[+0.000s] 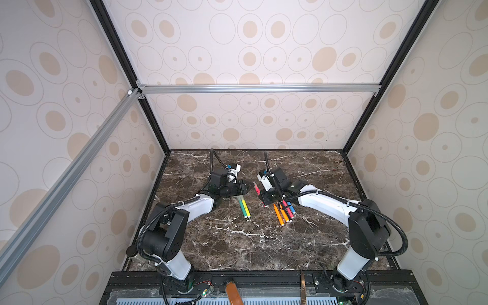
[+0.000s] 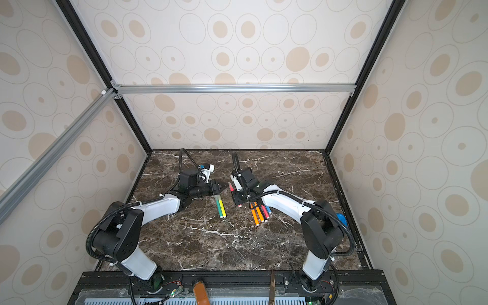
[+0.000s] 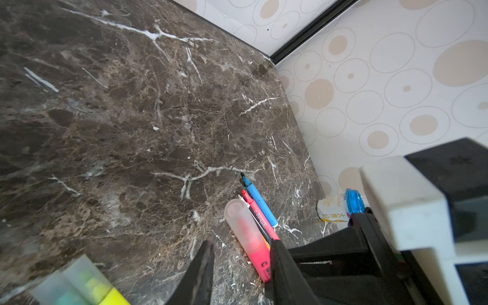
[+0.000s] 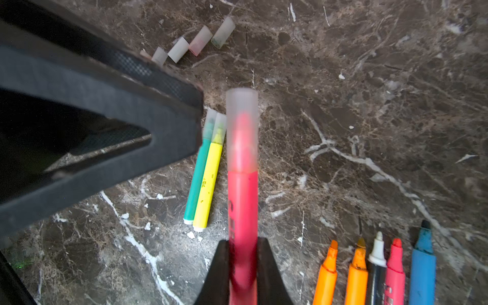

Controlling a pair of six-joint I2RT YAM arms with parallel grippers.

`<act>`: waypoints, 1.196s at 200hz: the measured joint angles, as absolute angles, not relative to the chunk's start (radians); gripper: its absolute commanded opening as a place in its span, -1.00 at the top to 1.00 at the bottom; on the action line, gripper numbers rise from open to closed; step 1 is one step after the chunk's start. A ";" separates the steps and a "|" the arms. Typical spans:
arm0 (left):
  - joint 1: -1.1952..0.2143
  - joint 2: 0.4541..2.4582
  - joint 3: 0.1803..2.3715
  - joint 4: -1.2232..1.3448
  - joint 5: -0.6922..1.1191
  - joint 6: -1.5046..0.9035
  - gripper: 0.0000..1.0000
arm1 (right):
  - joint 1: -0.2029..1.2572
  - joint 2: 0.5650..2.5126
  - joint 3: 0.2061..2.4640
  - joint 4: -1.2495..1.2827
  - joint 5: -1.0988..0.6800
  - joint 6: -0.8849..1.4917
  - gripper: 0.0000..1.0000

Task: Remove pen caps from pens
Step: Open the pen cap on the pen.

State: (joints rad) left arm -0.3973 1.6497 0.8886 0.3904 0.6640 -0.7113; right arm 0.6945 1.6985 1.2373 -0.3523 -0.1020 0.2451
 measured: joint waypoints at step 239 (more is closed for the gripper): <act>-0.446 1.724 0.964 0.497 0.705 -0.814 1.00 | 0.693 1.650 1.118 -0.175 -0.138 0.284 0.22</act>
State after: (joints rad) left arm -0.4461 1.7245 0.9642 0.4969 0.7052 -0.8143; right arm 0.6930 1.6501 1.1183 -0.1753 -0.1383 0.2840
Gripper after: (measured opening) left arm 0.160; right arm 0.398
